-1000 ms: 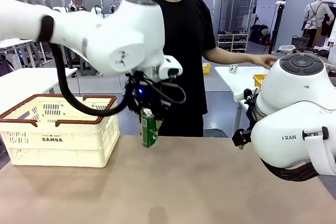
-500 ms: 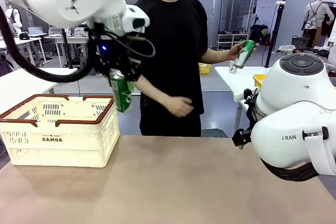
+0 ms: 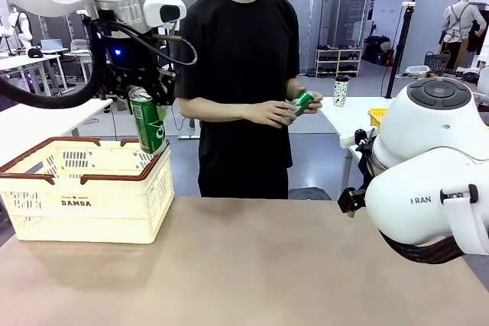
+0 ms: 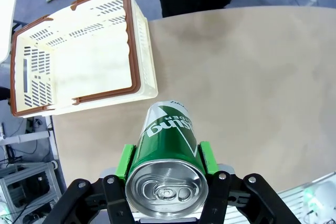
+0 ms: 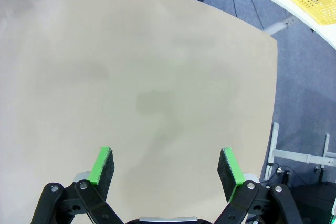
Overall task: Place the drinks into the Shopping basket.
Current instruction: Pick up one drink and place it into the Shopping basket.
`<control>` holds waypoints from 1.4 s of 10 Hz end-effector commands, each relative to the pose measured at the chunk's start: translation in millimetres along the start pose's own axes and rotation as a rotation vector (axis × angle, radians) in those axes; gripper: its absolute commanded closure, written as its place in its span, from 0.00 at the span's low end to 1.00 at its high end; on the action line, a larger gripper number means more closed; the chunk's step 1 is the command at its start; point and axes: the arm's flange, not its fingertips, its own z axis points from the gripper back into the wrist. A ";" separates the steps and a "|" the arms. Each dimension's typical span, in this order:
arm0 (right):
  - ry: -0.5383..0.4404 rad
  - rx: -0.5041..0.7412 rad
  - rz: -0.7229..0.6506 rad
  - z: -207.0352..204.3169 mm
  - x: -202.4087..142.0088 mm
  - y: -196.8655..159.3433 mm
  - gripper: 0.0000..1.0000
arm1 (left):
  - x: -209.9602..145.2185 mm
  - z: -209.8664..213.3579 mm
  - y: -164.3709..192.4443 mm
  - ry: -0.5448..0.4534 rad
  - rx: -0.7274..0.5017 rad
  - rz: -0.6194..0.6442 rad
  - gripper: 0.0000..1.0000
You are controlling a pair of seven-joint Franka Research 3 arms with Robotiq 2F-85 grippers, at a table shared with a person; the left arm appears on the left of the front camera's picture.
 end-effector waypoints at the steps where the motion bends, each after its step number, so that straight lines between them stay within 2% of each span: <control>1: 0.001 -0.002 -0.001 -0.4 -0.3 -0.5 0.00 | 5.4 0.2 -5.0 -0.005 -0.008 -0.010 0.89; 4: 0.001 -0.002 -0.001 -0.4 -0.3 -0.5 0.00 | 5.4 0.2 -5.0 -0.005 -0.008 -0.010 0.89; 5: 0.001 -0.002 -0.001 -0.4 -0.3 -0.5 0.00 | 1.0 -7.6 -9.1 0.013 -0.003 -0.016 0.42; 6: 0.001 -0.002 -0.001 -0.4 -0.3 -0.5 0.00 | 10.4 -16.9 13.8 0.014 0.008 0.027 0.42; 7: 0.001 -0.002 -0.001 -0.4 -0.3 -0.5 0.00 | 19.9 -26.7 43.7 -0.003 0.081 0.136 0.42; 9: 0.001 -0.002 -0.001 -0.4 -0.3 -0.5 0.00 | 34.4 -42.0 106.5 0.003 0.146 0.295 0.42; 11: 0.001 -0.002 -0.001 -0.4 -0.3 -0.5 0.00 | 47.6 -59.9 164.3 -0.005 0.152 0.391 0.42; 14: 0.001 -0.002 -0.001 -0.4 -0.3 -0.5 0.00 | 58.6 -101.6 234.7 -0.018 0.067 0.462 0.42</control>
